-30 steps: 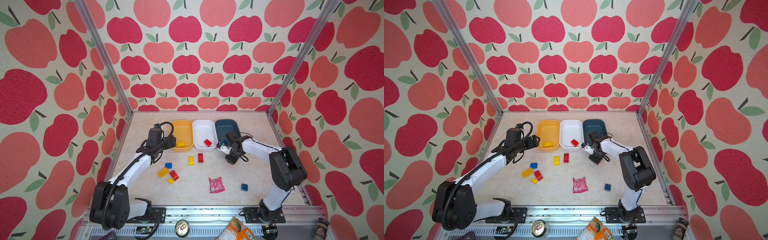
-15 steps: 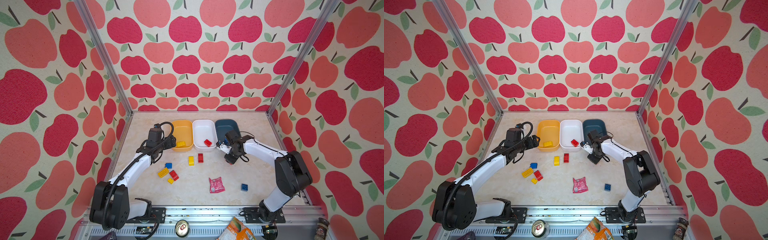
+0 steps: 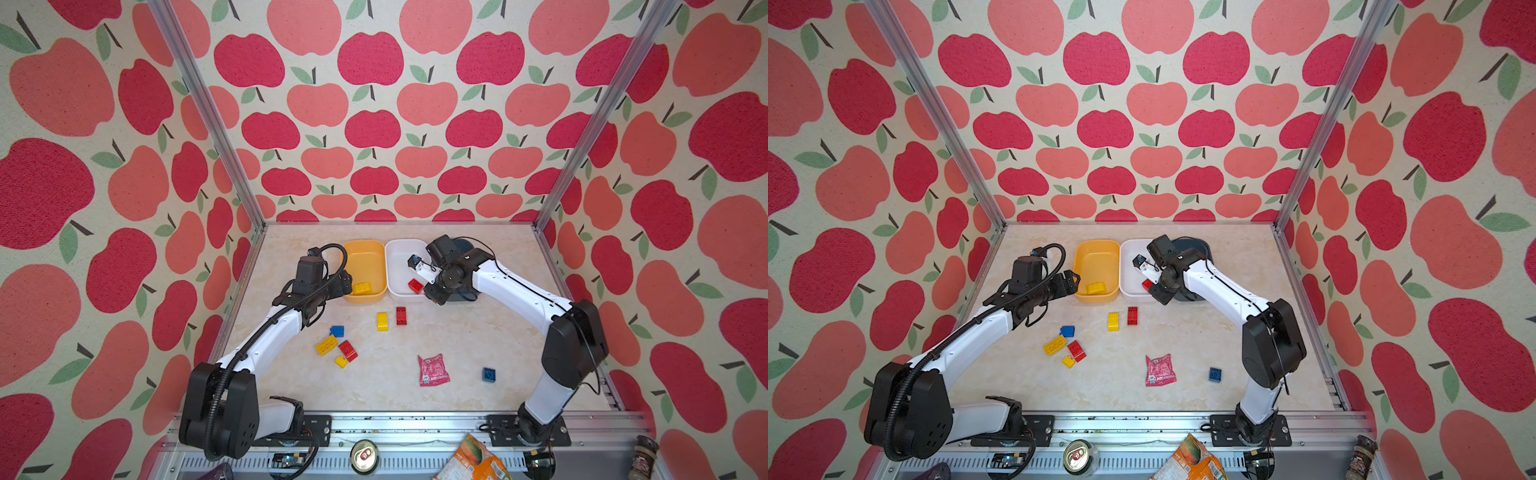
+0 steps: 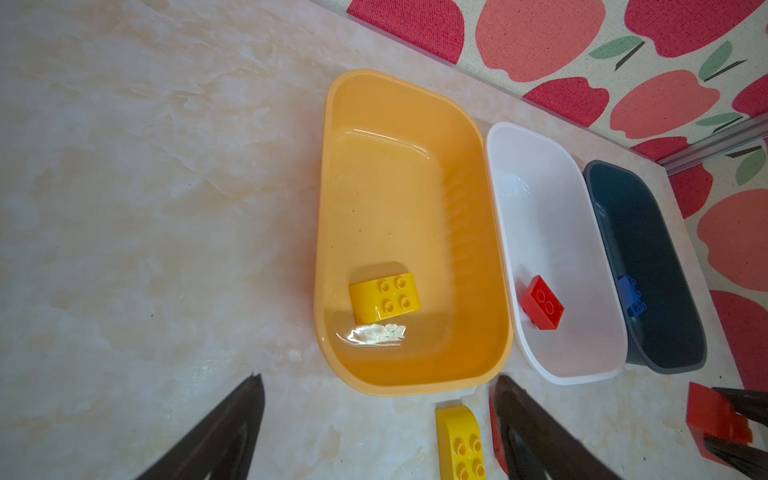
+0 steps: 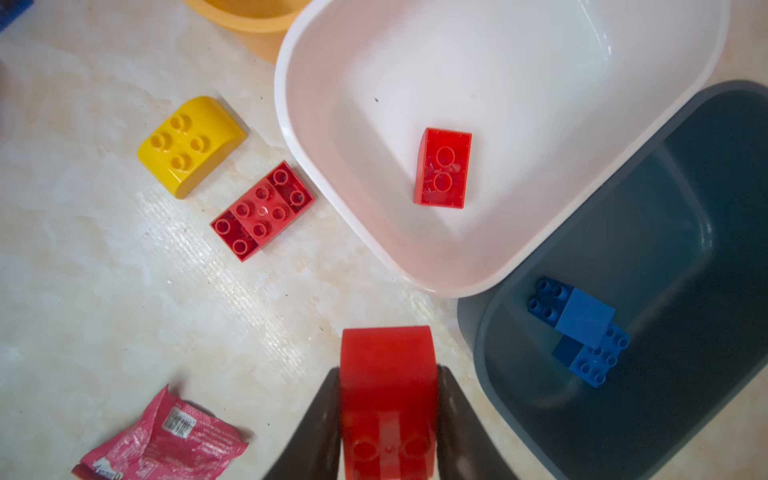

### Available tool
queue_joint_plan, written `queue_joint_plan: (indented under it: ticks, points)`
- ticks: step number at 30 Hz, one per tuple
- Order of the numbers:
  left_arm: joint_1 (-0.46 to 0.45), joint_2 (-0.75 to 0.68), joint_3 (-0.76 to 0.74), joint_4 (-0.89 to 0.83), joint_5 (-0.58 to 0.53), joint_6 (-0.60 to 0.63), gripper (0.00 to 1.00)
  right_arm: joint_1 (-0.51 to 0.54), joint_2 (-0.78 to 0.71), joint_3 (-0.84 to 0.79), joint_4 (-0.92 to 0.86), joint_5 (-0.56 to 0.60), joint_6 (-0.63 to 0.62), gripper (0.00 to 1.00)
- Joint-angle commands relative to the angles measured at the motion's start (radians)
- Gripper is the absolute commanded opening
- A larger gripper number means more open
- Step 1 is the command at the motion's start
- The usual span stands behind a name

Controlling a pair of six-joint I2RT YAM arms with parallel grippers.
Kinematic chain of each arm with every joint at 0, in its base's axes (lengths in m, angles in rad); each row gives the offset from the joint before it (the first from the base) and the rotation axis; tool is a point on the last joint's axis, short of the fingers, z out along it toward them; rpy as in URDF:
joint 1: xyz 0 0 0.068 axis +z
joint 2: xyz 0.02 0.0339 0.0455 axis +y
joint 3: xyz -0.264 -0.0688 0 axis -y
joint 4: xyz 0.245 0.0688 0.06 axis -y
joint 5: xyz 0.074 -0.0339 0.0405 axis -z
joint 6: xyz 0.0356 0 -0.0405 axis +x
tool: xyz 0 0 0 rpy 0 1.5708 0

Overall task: Sort the legos into containers by color
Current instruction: 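Carry the red brick over the white bin and release it with the right gripper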

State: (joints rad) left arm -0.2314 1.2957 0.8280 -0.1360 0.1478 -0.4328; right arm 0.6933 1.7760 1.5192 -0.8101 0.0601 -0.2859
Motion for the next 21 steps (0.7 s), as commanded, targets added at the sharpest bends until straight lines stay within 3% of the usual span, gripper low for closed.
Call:
queue_joint_plan:
  ticks: [1,11,21]
  points:
    - [0.007,-0.029,-0.007,0.007,0.007,-0.011,0.89,0.006,0.077,0.104,-0.048,0.011,0.021,0.23]
    - [0.007,-0.052,-0.022,-0.002,0.004,-0.013,0.89,0.004,0.376,0.482,-0.095,0.078,-0.059,0.24]
    - [0.007,-0.09,-0.052,-0.019,-0.01,-0.02,0.89,-0.039,0.604,0.689,-0.107,0.117,-0.056,0.25]
